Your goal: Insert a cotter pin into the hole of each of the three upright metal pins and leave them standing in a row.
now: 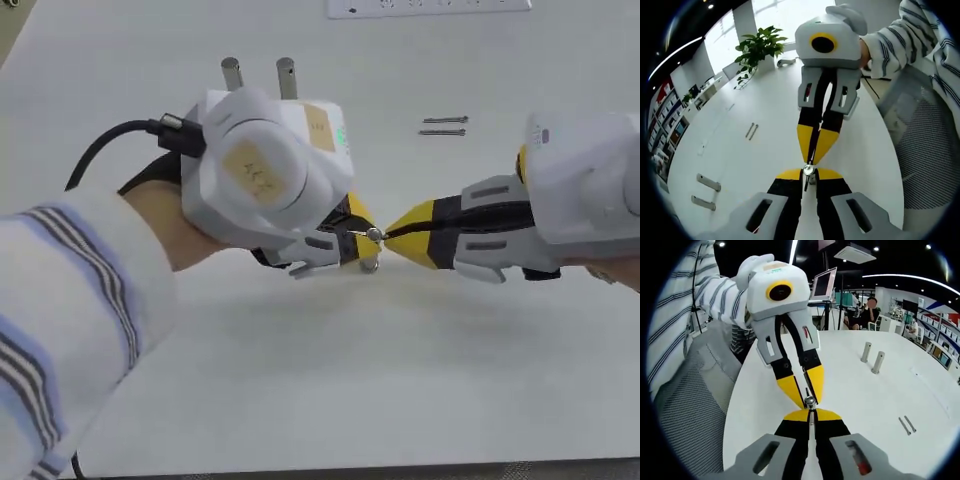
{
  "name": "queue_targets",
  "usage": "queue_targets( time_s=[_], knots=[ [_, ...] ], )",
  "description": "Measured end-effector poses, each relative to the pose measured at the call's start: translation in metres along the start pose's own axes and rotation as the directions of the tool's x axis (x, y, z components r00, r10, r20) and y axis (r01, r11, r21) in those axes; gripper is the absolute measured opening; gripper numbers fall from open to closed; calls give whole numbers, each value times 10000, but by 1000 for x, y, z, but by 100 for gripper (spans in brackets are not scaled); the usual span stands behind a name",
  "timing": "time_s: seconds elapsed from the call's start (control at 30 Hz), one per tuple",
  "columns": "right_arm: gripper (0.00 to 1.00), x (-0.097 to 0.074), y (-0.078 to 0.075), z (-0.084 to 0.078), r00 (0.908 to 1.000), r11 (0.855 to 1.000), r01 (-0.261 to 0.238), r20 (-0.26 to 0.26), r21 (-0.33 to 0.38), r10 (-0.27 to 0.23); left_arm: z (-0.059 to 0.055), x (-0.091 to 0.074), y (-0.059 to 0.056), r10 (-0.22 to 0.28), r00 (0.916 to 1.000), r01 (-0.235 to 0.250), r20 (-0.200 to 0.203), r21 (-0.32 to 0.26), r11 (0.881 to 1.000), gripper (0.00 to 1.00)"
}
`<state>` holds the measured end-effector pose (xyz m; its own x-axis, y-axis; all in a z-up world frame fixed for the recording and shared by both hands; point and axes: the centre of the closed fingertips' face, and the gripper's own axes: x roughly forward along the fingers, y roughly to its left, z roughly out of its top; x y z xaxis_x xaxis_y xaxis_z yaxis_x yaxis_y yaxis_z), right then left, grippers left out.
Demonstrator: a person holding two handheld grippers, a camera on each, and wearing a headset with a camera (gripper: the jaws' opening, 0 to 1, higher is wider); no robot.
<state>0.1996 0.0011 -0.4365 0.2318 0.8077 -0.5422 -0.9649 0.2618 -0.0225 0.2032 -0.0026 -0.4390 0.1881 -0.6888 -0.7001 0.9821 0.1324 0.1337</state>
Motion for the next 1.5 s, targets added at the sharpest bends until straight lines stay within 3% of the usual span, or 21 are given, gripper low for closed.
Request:
queue_targets(
  time_s=[0.2, 0.27, 0.37, 0.47, 0.7, 0.8, 0.9, 1.0, 1.1, 1.13, 1.2, 1.23, 1.3, 1.37, 1.4, 1.5],
  knots=[
    [0, 2, 1, -2, 9999, 9999, -29, -126, -114, 28, -1, 1, 2, 112, 9999, -113, -62, -189, 9998, 6],
    [3, 3, 3, -6, 9995, 9998, -128, -283, -165, 123, -4, 1, 2, 173, 9996, -172, -236, 57, 9998, 6],
    [7, 2, 4, -9, 9994, 9999, -107, -329, -105, 104, -8, 1, 0, 117, 9993, -117, -353, -23, 9999, 7],
    [6, 1, 3, -11, 9994, 10000, -31, -358, -18, 30, -14, -1, -3, 181, 9988, -180, -461, 32, 9998, 13],
    [12, -1, 2, -9, 9994, 9982, 295, -205, 521, -285, -20, -18, -8, 572, 9984, -567, 30, -846, 9948, 29],
    [16, 0, 2, -6, 9991, 9957, 432, -63, 818, -429, -20, -28, -11, 912, 9944, -826, 528, -1472, 9856, 38],
    [18, 4, 3, -5, 9985, 9919, 540, -3, 1146, -544, -21, -40, -15, 1270, 9864, -993, 1040, -2374, 9663, 48],
    [18, 7, 3, -7, 9978, 9867, 653, 16, 1486, -662, -21, -50, -17, 1651, 9718, -1049, 1686, -3180, 9423, 58],
    [19, 10, -1, -10, 9950, 9756, 965, 71, 1972, -999, -24, -62, -16, 2273, 9489, -1237, 2190, -4044, 9062, 67],
    [20, 11, -2, -11, 9948, 9752, 985, 78, 1984, -1020, -25, -64, -15, 2385, 9464, -1325, 2179, -4115, 9017, 69],
    [19, 13, -3, -13, 9932, 9689, 1115, 87, 2211, -1163, -30, -74, -11, 2980, 9278, -1712, 2244, -4537, 8746, 70],
    [18, 15, -2, -15, 9932, 9660, 1104, 110, 2338, -1162, -30, -80, -9, 3281, 9140, -1805, 2388, -4849, 8558, 72],
    [16, 17, -2, -16, 9927, 9629, 1138, 115, 2447, -1202, -32, -87, -6, 3645, 8971, -1961, 2495, -5145, 8348, 78],
    [15, 18, -1, -17, 9920, 9606, 1183, 125, 2514, -1254, -35, -94, -4, 3967, 8865, -2297, 2382, -5177, 8242, 84],
    [14, 19, -1, -18, 9917, 9593, 1202, 139, 2555, -1280, -36, -99, -2, 4212, 8768, -2560, 2318, -5165, 8171, 88],
    [11, 21, 0, -18, 9915, 9575, 1215, 133, 2615, -1294, -36, -108, -2, 4464, 8622, -2644, 2393, -5390, 7997, 99]
  ],
)
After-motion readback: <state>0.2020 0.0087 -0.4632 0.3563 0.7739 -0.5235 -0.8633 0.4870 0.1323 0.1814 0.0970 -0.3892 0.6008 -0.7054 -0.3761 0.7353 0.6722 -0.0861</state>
